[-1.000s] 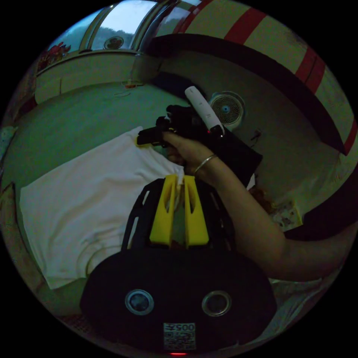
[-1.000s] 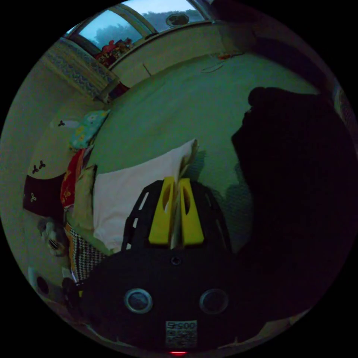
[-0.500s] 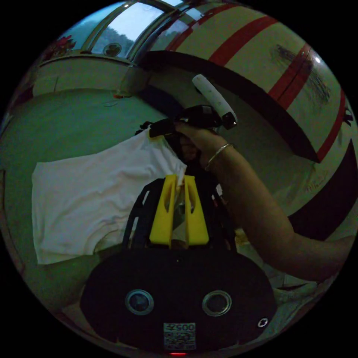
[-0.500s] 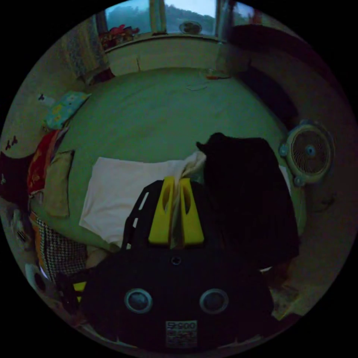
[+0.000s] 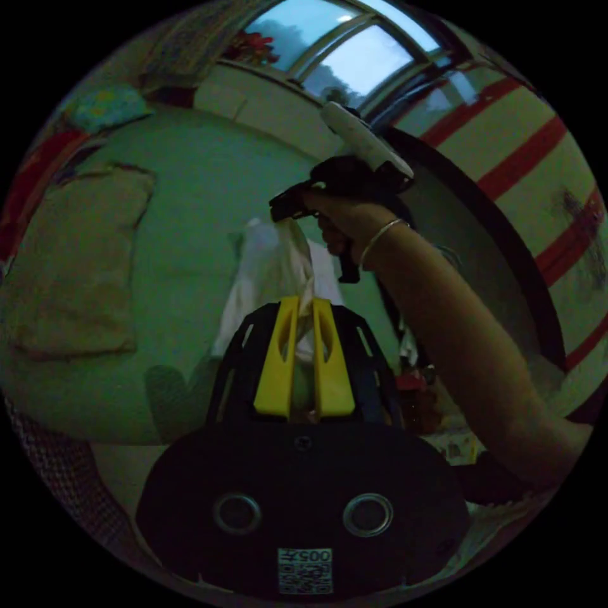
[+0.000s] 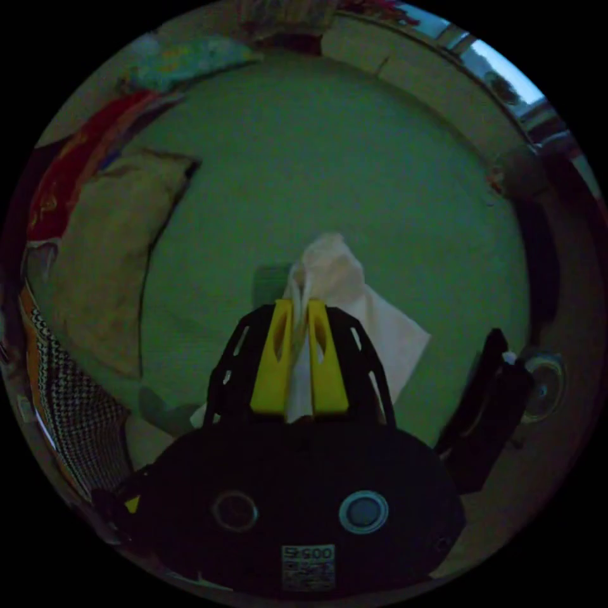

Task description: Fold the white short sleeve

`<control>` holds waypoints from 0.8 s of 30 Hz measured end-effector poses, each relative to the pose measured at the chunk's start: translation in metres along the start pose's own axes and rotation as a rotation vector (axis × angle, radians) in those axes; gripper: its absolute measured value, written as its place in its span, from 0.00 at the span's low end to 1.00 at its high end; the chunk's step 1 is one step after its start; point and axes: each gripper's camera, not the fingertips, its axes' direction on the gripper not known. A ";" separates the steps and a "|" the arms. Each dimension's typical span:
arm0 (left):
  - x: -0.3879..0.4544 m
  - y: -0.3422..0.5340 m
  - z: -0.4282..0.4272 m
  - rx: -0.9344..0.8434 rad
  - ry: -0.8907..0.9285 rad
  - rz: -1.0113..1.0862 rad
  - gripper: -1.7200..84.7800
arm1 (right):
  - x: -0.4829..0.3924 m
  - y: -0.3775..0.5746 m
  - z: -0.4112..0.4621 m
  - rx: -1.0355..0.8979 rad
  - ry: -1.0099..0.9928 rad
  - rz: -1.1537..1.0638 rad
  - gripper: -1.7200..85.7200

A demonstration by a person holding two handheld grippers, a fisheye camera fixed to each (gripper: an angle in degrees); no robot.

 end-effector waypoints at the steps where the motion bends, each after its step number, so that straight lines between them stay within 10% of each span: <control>1: -0.017 0.000 0.004 -0.038 -0.036 -0.016 0.08 | -0.011 -0.008 0.006 -0.034 0.029 -0.001 0.06; 10: -0.081 0.003 -0.018 0.019 -0.194 -0.106 0.07 | 0.007 0.057 -0.062 0.286 -0.184 -0.106 0.12; 24: -0.087 -0.048 0.037 -0.028 -0.336 -0.009 0.02 | -0.064 0.164 0.002 0.164 0.031 -0.202 0.00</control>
